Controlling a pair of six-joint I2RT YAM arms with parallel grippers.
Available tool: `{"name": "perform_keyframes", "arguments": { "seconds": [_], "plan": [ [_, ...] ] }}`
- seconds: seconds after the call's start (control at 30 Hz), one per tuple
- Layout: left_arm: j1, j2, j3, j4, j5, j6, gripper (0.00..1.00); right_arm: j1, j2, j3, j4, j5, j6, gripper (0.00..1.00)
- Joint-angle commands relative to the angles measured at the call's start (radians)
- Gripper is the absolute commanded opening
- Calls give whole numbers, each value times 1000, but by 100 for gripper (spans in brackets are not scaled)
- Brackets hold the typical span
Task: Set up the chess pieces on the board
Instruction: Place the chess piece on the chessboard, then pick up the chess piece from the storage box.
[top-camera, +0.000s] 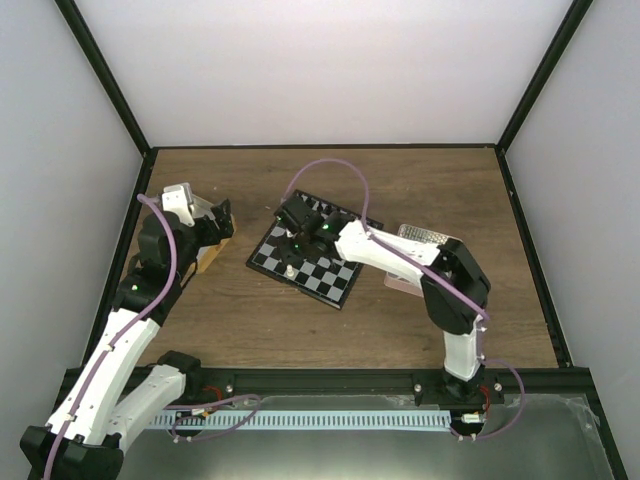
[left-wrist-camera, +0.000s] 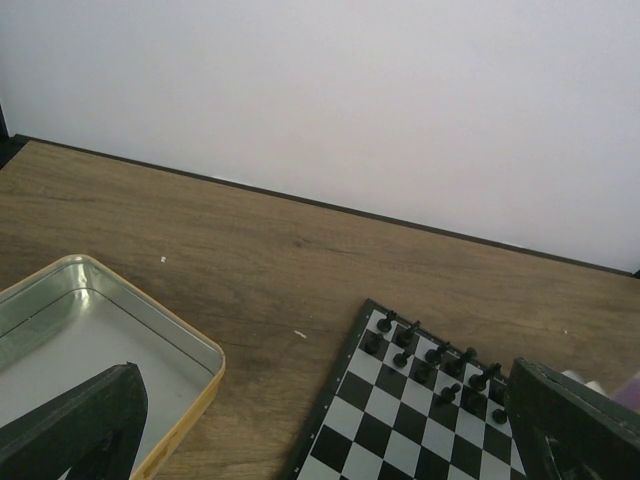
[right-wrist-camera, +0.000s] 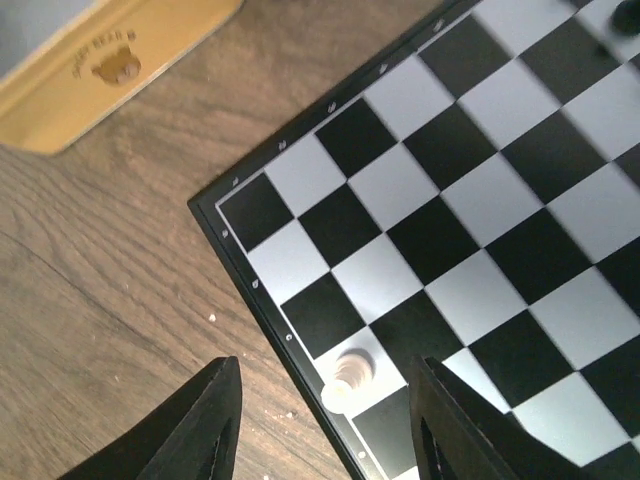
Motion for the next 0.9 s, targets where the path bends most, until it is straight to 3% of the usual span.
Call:
{"name": "perform_keyframes", "arguments": {
  "seconds": [0.0,0.4,0.67,0.87],
  "plan": [
    [6,-13,-7,27,15,-4,100,-2,-71,-41,49,110,56,48],
    [8,-14,-11,44,96,35,100,-118,-311,-275,86,291,162,51],
    [12,-46,-33,90,147,54,100,-327,-548,-502,38,380,227,52],
    [12,-31,7,140,136,61,100,-509,-616,-631,19,376,236,52]
  ]
}}
